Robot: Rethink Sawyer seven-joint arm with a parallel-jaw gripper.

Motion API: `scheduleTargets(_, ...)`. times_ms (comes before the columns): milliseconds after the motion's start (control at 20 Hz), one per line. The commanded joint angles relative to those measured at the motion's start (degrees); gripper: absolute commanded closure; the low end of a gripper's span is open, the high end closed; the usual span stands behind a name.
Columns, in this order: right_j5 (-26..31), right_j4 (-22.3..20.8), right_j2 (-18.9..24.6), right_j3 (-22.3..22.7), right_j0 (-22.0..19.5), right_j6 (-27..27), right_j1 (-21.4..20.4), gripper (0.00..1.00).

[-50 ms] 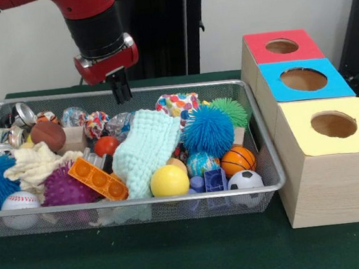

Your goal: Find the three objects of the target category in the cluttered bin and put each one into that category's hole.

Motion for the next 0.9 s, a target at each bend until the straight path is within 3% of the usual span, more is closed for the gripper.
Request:
scheduleTargets(50,10.93,-7.24,-1.75,-3.83,-1.16,-21.70,-3.13,1.00)
scheduleTargets(400,8.42,-8.50,2.10,-2.14,-7.92,-26.34,-3.73,1.00)
scheduleTargets(650,3.84,-10.21,3.51,-2.85,-11.08,-28.17,1.40,1.00)
scheduleTargets(900,3.66,-11.38,4.13,-3.77,-12.51,-31.11,3.63,1.00)
